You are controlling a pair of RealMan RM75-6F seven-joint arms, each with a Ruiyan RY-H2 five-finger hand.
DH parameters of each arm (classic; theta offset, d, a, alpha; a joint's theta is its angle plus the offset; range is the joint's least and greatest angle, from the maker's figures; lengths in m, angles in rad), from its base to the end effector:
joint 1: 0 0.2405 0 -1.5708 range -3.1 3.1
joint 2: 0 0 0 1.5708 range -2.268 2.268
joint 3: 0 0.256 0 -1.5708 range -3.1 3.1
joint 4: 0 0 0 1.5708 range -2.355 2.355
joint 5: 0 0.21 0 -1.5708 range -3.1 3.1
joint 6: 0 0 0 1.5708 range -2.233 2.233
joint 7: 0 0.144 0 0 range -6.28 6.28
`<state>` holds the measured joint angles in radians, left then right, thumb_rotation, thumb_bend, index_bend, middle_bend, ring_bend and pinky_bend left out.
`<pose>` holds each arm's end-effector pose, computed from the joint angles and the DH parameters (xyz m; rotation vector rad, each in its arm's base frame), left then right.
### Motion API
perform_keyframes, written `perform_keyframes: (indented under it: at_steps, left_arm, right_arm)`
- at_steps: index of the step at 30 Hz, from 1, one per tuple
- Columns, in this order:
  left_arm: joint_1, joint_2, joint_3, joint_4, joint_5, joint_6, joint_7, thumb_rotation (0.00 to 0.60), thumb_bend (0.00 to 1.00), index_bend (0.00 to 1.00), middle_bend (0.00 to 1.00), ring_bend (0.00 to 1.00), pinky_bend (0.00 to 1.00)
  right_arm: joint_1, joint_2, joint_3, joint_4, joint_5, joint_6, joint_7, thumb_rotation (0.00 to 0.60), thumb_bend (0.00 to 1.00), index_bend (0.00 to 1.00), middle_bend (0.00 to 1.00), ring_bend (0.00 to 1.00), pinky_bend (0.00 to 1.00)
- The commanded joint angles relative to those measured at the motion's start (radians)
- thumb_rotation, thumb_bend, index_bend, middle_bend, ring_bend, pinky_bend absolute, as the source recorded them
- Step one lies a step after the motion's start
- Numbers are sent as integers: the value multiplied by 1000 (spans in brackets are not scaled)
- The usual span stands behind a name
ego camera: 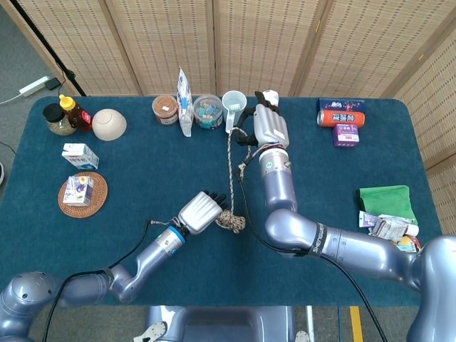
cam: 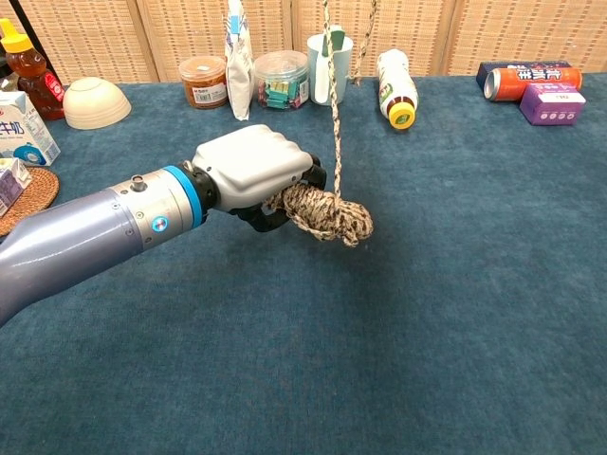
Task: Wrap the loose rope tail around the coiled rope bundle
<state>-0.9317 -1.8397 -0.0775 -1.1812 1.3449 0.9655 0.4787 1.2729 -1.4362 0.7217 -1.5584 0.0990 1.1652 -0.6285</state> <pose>-0.0769 0.3301 -0.1048 -2.1887 -0.3955 -0.9433 0.0362 -0.4455 0.0871 1.2072 -1.5222 1.1057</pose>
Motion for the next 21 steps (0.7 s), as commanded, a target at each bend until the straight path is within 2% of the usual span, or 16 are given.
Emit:
perform_keyframes:
  at_steps: [1, 6, 12, 21]
  left_arm:
    - [0, 5, 4, 3, 12, -10, -21, 600, 504, 471, 324, 387, 546]
    - [-4, 30, 29, 5, 73, -23, -118, 600, 505, 475, 328, 386, 546]
    - [4, 57, 51, 28, 170, 31, -271, 600, 506, 475, 328, 386, 546]
    - [14, 108, 34, -9, 225, 96, -440, 600, 506, 475, 328, 386, 546]
  right_arm:
    - [13, -7, 16, 33, 25, -12, 1, 600, 537, 645, 0, 0, 0]
    - [27, -31, -3, 124, 30, -25, -14, 600, 540, 648, 0, 0, 0]
    - [-5, -69, -41, 226, 21, -82, 2, 600, 542, 652, 0, 0, 0]
    - [-80, -107, -109, 286, -19, -156, 33, 600, 545, 653, 0, 0, 0]
